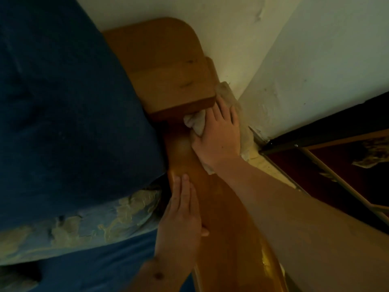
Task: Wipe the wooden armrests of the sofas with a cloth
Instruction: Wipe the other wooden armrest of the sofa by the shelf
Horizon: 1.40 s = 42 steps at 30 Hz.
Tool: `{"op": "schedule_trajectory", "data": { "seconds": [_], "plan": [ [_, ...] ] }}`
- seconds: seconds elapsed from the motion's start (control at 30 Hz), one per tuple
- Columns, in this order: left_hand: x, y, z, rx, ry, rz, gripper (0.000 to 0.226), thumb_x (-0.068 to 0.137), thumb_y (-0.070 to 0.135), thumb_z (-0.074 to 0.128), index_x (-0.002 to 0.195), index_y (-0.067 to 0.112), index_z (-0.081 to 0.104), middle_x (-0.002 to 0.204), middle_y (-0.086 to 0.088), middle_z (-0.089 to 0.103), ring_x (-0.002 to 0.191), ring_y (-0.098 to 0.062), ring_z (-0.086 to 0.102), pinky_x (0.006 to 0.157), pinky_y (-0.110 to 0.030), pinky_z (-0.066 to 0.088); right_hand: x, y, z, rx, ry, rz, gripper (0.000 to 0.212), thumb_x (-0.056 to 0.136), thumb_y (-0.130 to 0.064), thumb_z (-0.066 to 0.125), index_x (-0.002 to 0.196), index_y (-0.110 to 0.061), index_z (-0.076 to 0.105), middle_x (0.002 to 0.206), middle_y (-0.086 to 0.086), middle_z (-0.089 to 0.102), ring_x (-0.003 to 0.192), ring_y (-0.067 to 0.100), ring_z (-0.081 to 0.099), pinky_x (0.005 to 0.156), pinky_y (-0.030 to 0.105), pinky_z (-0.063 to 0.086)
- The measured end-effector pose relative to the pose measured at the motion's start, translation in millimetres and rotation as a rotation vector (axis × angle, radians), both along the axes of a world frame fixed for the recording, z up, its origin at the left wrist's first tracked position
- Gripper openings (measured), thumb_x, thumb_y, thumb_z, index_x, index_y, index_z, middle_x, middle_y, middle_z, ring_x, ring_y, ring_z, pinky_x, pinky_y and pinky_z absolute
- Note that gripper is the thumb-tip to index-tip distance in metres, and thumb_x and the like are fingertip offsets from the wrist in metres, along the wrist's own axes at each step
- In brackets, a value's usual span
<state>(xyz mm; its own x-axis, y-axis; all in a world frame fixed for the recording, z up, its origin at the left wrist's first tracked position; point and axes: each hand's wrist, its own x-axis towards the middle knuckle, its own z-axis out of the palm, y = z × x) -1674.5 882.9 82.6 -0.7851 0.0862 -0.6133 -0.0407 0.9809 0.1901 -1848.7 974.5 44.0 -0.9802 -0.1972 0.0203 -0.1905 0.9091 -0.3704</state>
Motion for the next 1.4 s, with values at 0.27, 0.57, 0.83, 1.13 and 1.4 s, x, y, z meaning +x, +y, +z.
{"op": "schedule_trajectory", "data": {
  "seconds": [0.27,0.57,0.83,1.13,1.4],
  "plan": [
    [-4,1,3,0.014,0.055,-0.021,0.116,0.089,0.057,0.061,0.157,-0.001,-0.014,0.163,-0.019,-0.030,0.149,-0.032,-0.030,0.128,-0.040,0.001,-11,10,8,-0.004,-0.004,0.115,0.082,0.086,-0.049,0.057,0.156,-0.009,0.042,0.165,0.011,0.042,0.156,0.029,0.030,0.130,0.053,0.016],
    [153,17,-2,0.447,0.391,0.563,0.040,0.099,0.030,0.061,0.135,0.017,0.053,0.122,0.007,0.049,0.108,-0.003,0.053,0.091,-0.022,0.046,119,33,-3,-0.044,0.022,0.443,0.070,0.094,-0.042,0.053,0.155,-0.007,0.047,0.159,0.012,0.050,0.150,0.030,0.042,0.129,0.048,0.020],
    [263,55,23,0.600,0.521,0.807,0.032,0.096,0.001,0.059,0.107,0.031,0.059,0.100,0.006,0.060,0.087,-0.003,0.062,0.067,-0.010,0.048,292,109,5,0.143,-0.017,0.779,0.083,0.094,-0.053,0.045,0.164,-0.011,0.031,0.171,0.007,0.032,0.159,0.025,0.026,0.132,0.048,0.010],
    [354,131,17,0.538,0.275,0.857,0.023,0.092,0.035,0.068,0.110,0.035,0.055,0.104,0.013,0.051,0.093,0.007,0.053,0.073,-0.007,0.043,501,201,1,0.140,-0.100,0.689,0.081,0.100,-0.053,0.044,0.166,-0.012,0.025,0.176,0.006,0.015,0.164,0.022,0.007,0.132,0.047,-0.001],
    [425,136,12,0.467,-0.114,1.198,0.031,0.084,0.053,0.073,0.088,0.024,0.063,0.077,0.004,0.071,0.072,-0.011,0.068,0.060,-0.023,0.050,554,222,3,0.051,-0.150,0.658,0.083,0.091,-0.049,0.059,0.163,-0.016,0.036,0.173,0.000,0.027,0.162,0.016,0.014,0.132,0.045,0.005]
  ]
}}
